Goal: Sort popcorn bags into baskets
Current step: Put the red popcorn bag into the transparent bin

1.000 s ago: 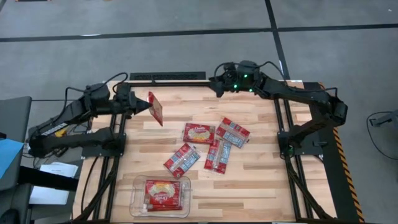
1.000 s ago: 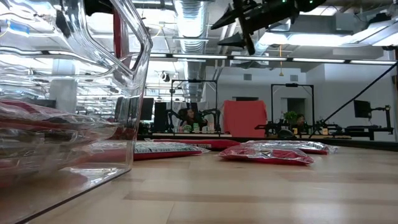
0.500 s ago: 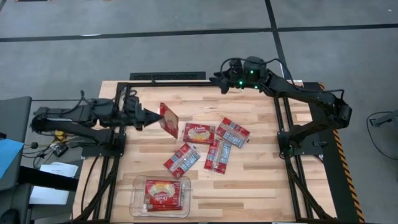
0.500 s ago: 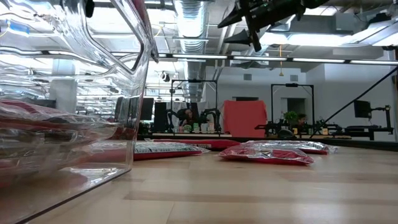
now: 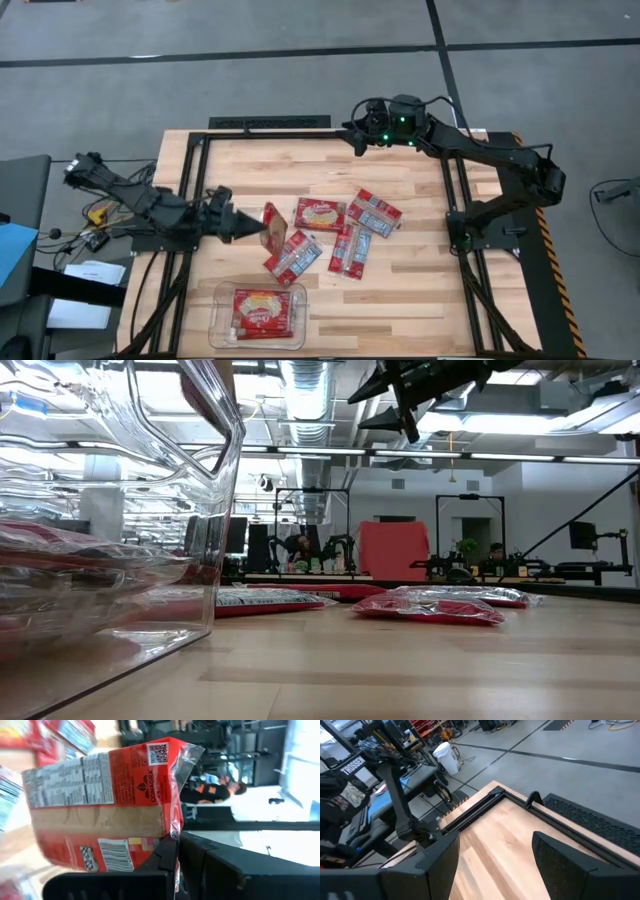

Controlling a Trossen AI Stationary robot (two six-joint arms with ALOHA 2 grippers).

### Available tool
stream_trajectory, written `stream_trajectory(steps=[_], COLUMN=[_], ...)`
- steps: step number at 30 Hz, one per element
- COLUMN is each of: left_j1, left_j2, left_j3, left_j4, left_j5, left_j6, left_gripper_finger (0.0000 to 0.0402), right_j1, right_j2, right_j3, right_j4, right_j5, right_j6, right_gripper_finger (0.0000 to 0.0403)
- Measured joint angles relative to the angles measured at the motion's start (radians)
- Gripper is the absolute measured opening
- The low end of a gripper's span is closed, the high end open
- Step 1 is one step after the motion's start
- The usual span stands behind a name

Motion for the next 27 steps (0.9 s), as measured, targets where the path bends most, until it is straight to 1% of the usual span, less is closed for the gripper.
stream_trajectory(steps=[7, 10, 13, 17, 22, 27], left_j1=[-0.171, -0.235, -0.288, -0.331, -0.361, -0.381], left_j2=[0.057, 0.095, 0.137, 0.19, 0.267, 0.342], left_j3=[0.0, 0.0, 0.0, 0.0, 0.0, 0.0], left_j4=[0.061, 0.084, 0.086, 0.089, 0.14, 0.208], left_j5=[-0.16, -0.2, -0.224, -0.236, -0.237, -0.244], left_j6=[0.003, -0.009, -0.044, -0.084, -0.114, -0.138], left_gripper_finger=[0.0, 0.0, 0.0, 0.0, 0.0, 0.0], right_j1=[0.05, 0.072, 0.097, 0.121, 0.151, 0.165], right_j2=[0.0, 0.0, 0.0, 0.0, 0.0, 0.0], right_j3=[0.0, 0.0, 0.0, 0.0, 0.0, 0.0], right_j4=[0.0, 0.0, -0.002, -0.003, -0.022, -0.021], right_j5=[0.066, 0.084, 0.103, 0.115, 0.161, 0.163], right_j6=[0.015, 0.035, 0.048, 0.052, 0.053, 0.058], right_gripper_finger=[0.0275, 0.0275, 0.0275, 0.0275, 0.0275, 0.0275])
